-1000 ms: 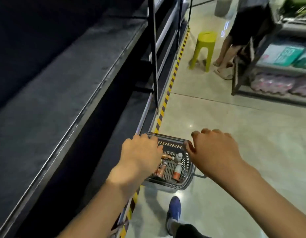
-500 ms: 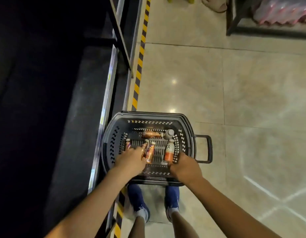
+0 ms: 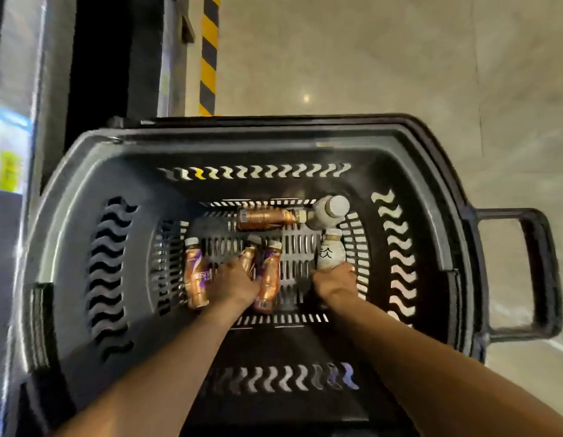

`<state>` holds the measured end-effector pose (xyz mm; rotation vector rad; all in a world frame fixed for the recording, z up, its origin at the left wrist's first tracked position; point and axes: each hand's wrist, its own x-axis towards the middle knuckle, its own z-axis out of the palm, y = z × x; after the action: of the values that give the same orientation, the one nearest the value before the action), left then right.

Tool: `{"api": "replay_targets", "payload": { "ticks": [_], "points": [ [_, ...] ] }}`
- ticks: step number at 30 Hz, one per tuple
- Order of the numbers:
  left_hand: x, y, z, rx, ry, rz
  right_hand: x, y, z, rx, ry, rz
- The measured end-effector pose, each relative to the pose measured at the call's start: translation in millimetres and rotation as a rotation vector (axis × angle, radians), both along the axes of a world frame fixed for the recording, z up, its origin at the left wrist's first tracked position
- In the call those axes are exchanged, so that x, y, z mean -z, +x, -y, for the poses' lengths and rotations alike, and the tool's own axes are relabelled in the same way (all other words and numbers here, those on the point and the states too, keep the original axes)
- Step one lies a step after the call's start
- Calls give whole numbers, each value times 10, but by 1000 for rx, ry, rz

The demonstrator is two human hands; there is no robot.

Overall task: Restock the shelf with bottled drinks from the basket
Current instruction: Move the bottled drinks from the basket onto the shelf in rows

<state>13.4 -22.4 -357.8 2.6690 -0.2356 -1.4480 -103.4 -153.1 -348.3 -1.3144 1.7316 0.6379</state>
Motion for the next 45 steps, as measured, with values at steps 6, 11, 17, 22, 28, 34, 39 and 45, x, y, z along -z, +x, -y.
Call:
{"api": "replay_targets", "payload": {
  "ticks": [6, 11, 17, 22, 28, 34, 39, 45],
  "points": [
    [742, -30, -22, -66, -1, 144, 793, 69, -3, 200, -92, 3],
    [1055, -44, -42, -177, 27, 286, 1100, 99, -80, 249, -317, -59],
    [812, 29, -39, -316, -10, 132, 714, -43, -38, 203, -174, 8],
    [-453, -52, 21, -526, -154, -95, -429, -145, -109, 190, -95, 47],
    [-2896, -230, 197, -786, -356, -192, -2794, -60, -167, 107, -120, 192],
    [-5570, -334, 72, -789, -569, -145, -5414, 2, -98, -48, -210, 434],
    [-7251, -522, -191, -889, -746, 49, -7094, -28, -125, -221, -282, 669],
    [-8535, -863, -647, -1132, -901, 320, -8164, 11, -484, -526, -241, 868]
  ]
}}
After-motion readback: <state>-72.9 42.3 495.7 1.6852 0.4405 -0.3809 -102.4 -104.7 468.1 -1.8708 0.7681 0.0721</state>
